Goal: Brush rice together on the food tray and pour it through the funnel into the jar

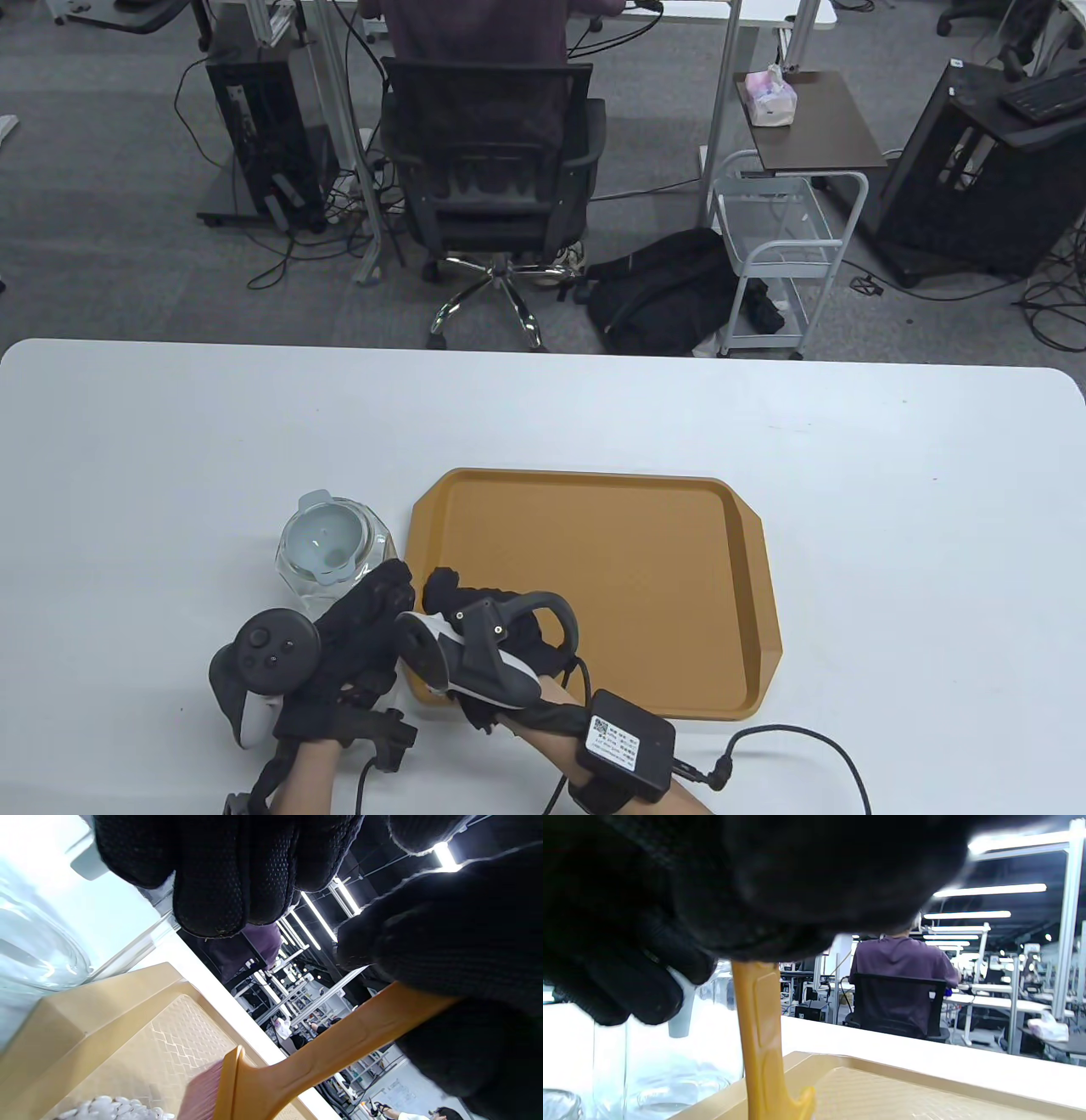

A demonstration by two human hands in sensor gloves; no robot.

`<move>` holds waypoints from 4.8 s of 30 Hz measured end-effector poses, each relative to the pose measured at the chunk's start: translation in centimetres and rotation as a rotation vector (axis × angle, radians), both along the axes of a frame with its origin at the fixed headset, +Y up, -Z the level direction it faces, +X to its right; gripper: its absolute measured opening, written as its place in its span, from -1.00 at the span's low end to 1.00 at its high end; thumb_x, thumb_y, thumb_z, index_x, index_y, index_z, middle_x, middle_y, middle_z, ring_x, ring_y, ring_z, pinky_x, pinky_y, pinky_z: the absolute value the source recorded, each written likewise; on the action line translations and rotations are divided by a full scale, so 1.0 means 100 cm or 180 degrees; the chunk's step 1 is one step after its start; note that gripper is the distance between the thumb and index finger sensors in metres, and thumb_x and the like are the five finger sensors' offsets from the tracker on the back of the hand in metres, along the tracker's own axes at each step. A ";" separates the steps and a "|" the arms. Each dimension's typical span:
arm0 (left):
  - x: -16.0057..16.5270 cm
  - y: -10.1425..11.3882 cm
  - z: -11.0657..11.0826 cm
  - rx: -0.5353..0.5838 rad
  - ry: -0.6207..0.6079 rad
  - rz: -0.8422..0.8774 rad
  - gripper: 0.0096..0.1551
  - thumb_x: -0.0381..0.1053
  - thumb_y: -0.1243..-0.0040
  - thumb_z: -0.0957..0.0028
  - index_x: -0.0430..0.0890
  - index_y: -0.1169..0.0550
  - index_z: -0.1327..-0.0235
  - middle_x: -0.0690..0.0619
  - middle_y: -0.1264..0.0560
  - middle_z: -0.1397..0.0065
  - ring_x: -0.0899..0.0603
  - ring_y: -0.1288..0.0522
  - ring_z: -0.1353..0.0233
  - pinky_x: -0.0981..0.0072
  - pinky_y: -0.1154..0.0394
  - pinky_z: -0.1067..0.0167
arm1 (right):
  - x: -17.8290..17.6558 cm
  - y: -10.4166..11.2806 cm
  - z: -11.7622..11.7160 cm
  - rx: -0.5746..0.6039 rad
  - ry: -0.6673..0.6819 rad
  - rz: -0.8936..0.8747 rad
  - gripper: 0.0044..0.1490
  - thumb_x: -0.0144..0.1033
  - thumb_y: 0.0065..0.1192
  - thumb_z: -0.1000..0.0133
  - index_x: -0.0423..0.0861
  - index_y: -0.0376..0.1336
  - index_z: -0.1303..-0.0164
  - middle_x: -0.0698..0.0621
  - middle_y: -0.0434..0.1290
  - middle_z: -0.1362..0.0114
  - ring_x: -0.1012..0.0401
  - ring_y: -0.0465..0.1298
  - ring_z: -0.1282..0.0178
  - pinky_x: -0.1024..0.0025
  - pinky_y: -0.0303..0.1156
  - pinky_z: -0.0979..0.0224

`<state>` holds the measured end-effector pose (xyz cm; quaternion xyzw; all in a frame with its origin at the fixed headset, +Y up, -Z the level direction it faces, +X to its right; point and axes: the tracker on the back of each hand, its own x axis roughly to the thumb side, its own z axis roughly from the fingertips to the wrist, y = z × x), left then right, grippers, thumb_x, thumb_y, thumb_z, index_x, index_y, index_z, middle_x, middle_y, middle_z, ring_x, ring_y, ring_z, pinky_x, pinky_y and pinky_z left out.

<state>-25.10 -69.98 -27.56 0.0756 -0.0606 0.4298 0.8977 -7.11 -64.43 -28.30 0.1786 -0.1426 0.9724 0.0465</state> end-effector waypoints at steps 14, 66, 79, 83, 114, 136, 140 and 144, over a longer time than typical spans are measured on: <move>0.001 0.001 0.001 0.0042 -0.0031 -0.0007 -0.28 0.35 -0.01 -0.09 -0.08 -0.50 -0.33 -0.16 -0.61 -0.33 -0.25 -0.67 -0.19 -0.20 -0.49 -0.20 | 0.062 0.003 -0.017 0.0520 -0.0855 0.1371 -0.32 -0.14 0.48 0.02 -0.17 0.43 -0.28 0.01 0.69 0.44 0.21 0.60 0.65 0.39 0.55 0.58; 0.016 0.001 0.002 -0.0070 -0.0339 0.0108 -0.28 0.35 -0.01 -0.09 -0.08 -0.51 -0.33 -0.16 -0.62 -0.33 -0.25 -0.67 -0.20 -0.20 -0.49 -0.20 | 0.305 -0.016 0.029 0.0972 -0.0890 -0.1450 -0.43 -0.29 0.54 0.09 -0.19 0.50 -0.12 -0.09 0.74 0.00 0.05 0.80 0.20 0.26 0.81 0.20; 0.025 -0.003 0.003 -0.0123 -0.0395 0.0005 -0.29 0.35 0.00 -0.10 -0.08 -0.51 -0.33 -0.17 -0.61 -0.33 -0.25 -0.67 -0.20 -0.19 -0.48 -0.21 | 0.358 -0.050 0.009 0.0440 -0.2192 -0.0399 -0.44 -0.44 0.49 0.02 -0.18 0.46 -0.24 -0.21 0.59 -0.26 -0.05 0.72 -0.10 0.14 0.75 -0.08; 0.026 -0.004 0.003 -0.0129 -0.0414 0.0010 -0.29 0.34 0.00 -0.11 -0.09 -0.50 -0.34 -0.16 -0.60 -0.34 -0.25 -0.66 -0.21 -0.19 -0.48 -0.21 | 0.361 -0.061 0.001 0.0228 -0.2152 -0.0371 -0.45 -0.44 0.53 0.04 -0.14 0.49 -0.20 -0.18 0.57 -0.29 -0.04 0.71 -0.14 0.17 0.74 -0.09; 0.026 -0.002 0.002 -0.0395 -0.0333 -0.0282 -0.24 0.37 0.00 -0.10 -0.14 -0.52 -0.31 -0.21 -0.63 -0.28 -0.11 -0.74 0.30 0.02 -0.61 0.24 | 0.364 -0.107 -0.016 -0.1268 -0.2254 -0.0606 -0.33 -0.25 0.28 -0.07 -0.12 0.33 -0.43 -0.23 0.46 -0.44 -0.07 0.62 -0.17 0.03 0.59 -0.12; 0.074 -0.015 -0.058 -0.1963 0.0633 -0.2678 -0.07 0.48 0.01 -0.05 -0.25 -0.52 -0.29 -0.36 -0.61 -0.24 -0.01 -0.73 0.51 0.16 -0.64 0.48 | 0.317 -0.119 -0.029 -0.1696 -0.2054 -0.0149 -0.08 0.15 0.39 0.03 -0.32 0.41 -0.29 -0.26 0.52 -0.22 0.07 0.61 0.30 0.30 0.58 0.31; 0.075 -0.023 -0.064 -0.2302 0.0512 -0.2750 -0.03 0.51 0.03 -0.04 -0.17 -0.39 -0.47 -0.38 -0.57 -0.29 0.00 -0.73 0.49 0.18 -0.63 0.48 | 0.317 -0.119 -0.031 -0.1745 -0.2045 -0.0209 -0.09 0.12 0.41 0.03 -0.34 0.42 -0.27 -0.28 0.54 -0.21 0.07 0.61 0.32 0.31 0.58 0.34; 0.075 -0.029 -0.070 -0.2556 0.0454 -0.2696 0.01 0.52 0.04 -0.03 -0.15 -0.29 -0.54 -0.40 -0.53 -0.33 0.00 -0.73 0.45 0.18 -0.63 0.44 | 0.318 -0.120 -0.033 -0.1824 -0.2051 -0.0268 -0.09 0.12 0.42 0.04 -0.34 0.42 -0.27 -0.28 0.53 -0.21 0.08 0.61 0.33 0.32 0.58 0.35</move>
